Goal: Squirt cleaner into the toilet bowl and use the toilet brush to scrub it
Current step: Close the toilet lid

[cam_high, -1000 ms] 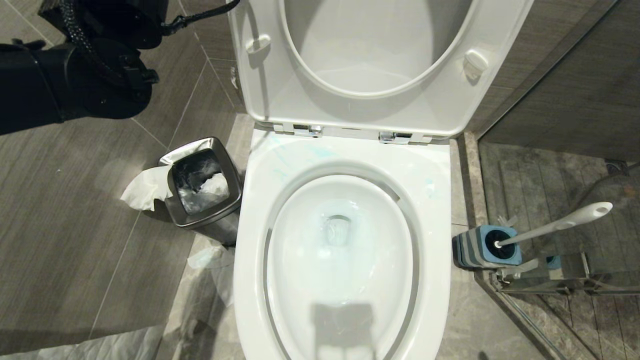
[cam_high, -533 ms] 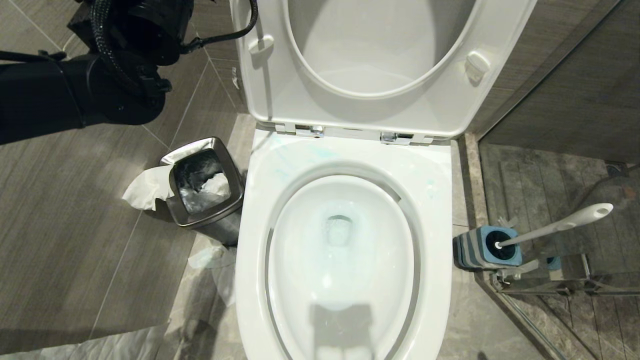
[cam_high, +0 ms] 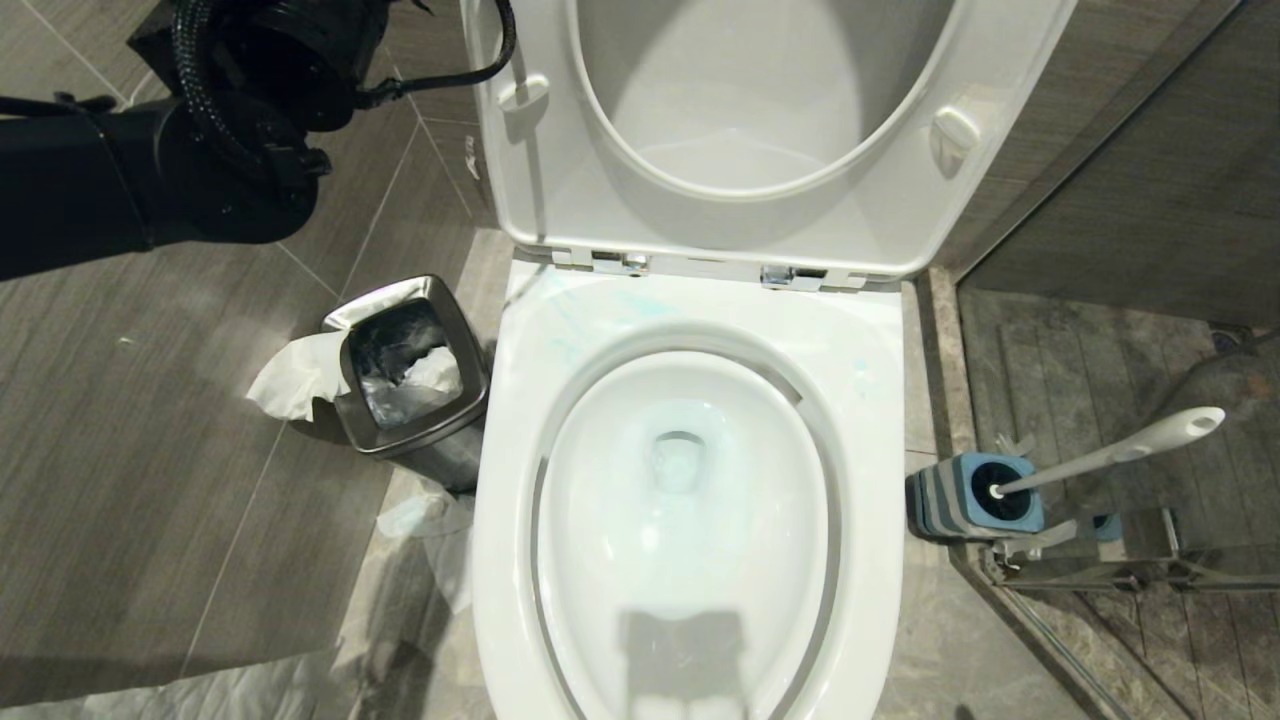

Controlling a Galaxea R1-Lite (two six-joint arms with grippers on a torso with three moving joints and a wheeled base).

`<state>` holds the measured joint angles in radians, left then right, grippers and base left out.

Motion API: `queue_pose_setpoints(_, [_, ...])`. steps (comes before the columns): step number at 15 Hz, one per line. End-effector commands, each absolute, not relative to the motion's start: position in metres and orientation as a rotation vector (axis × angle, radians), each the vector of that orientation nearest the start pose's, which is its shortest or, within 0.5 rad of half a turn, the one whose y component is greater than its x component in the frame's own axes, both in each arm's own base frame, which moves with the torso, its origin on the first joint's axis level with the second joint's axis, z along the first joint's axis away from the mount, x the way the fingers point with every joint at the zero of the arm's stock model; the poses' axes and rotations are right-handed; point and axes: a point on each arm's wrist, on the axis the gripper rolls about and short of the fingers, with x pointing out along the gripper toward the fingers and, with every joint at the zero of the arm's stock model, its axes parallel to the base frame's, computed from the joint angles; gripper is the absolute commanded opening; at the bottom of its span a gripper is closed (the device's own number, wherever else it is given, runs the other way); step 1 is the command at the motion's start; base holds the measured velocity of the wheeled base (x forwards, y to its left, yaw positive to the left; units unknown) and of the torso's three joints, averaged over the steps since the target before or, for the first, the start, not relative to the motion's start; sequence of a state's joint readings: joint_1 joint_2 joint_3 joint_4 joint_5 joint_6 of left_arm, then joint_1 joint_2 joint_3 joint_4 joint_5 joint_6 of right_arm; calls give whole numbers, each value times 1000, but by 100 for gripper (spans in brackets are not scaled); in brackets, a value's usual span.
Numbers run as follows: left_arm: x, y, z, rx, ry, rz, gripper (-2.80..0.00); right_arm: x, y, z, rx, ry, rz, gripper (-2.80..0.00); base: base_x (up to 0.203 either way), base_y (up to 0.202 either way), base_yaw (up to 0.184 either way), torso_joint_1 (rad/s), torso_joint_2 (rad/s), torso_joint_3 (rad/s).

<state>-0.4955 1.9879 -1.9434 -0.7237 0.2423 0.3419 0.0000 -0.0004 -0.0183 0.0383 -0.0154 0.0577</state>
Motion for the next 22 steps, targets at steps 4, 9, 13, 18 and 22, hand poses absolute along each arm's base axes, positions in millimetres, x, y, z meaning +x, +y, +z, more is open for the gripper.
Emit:
queue_pose_setpoints(4, [342, -179, 397, 119, -600, -144, -280, -24, 0, 77, 58, 19, -16, -280, 0, 0, 0, 0, 0, 0])
queue_pose_setpoints(9, [344, -181, 394, 131, -578, -150, -280, -24, 0, 77, 58, 19, -16, -280, 0, 0, 0, 0, 0, 0])
queue_pose_setpoints(13, [345, -181, 393, 133, -574, -150, -280, -24, 0, 77, 58, 19, -16, -280, 0, 0, 0, 0, 0, 0])
queue_pose_setpoints(18, [347, -186, 386, 170, -503, -177, -280, -24, 0, 77, 58, 19, -16, -280, 0, 0, 0, 0, 0, 0])
queue_pose_setpoints(22, [347, -187, 386, 170, -503, -179, -280, -24, 0, 77, 58, 19, -16, -280, 0, 0, 0, 0, 0, 0])
